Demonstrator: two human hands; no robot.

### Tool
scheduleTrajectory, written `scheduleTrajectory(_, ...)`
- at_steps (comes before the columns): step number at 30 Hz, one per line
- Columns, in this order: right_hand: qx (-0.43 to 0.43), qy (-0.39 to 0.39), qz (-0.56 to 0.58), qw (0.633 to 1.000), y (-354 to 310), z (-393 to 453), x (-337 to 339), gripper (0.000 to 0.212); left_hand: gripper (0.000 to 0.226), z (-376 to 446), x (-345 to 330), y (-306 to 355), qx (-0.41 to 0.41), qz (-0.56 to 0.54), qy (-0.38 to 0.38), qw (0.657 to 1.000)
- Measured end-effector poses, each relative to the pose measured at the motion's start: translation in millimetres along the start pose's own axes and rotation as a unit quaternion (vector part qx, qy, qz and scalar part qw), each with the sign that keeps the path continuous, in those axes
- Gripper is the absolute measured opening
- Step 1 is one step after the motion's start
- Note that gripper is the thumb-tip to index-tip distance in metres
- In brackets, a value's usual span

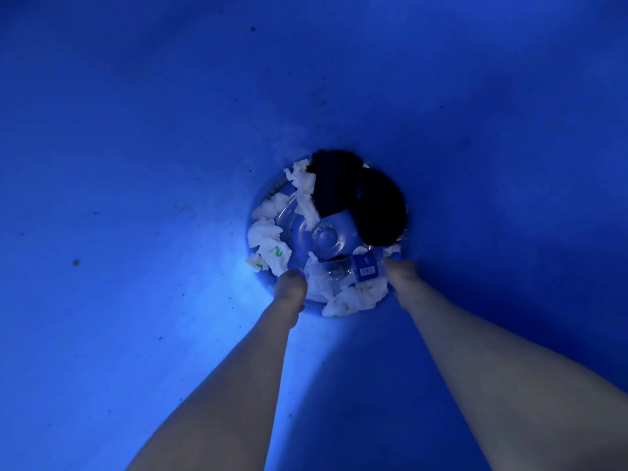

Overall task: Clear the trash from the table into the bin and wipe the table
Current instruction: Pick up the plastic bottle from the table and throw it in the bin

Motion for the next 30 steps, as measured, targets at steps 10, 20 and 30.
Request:
scheduleTrajectory(10,0.02,0.005,-0.03,0.999,-4,-23,5,0.019,0.015,-27,10,-3,-0.012,0.002,0.001,1.0)
scheduleTrajectory(20,0.052,-0.059,0.038,0.996,-34,-121,37,0.041,0.011,-128,21,21,-0.077,-0.043,-0.024,0.996)
scheduleTrajectory(30,0.169,-0.077,0.027,0.982,-52,-287,117,0.056,0.01,-307,35,35,-0.187,-0.081,-0.033,0.978)
Point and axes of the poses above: each hand's wrist, its own z-axis towards the middle knuckle, its own x-axis out of the back of the hand, y = z × x, the point moved 1 cm from there along z, towards the middle knuckle, and after that the axes turned 11 degrees about z, right-handed, at the moved point
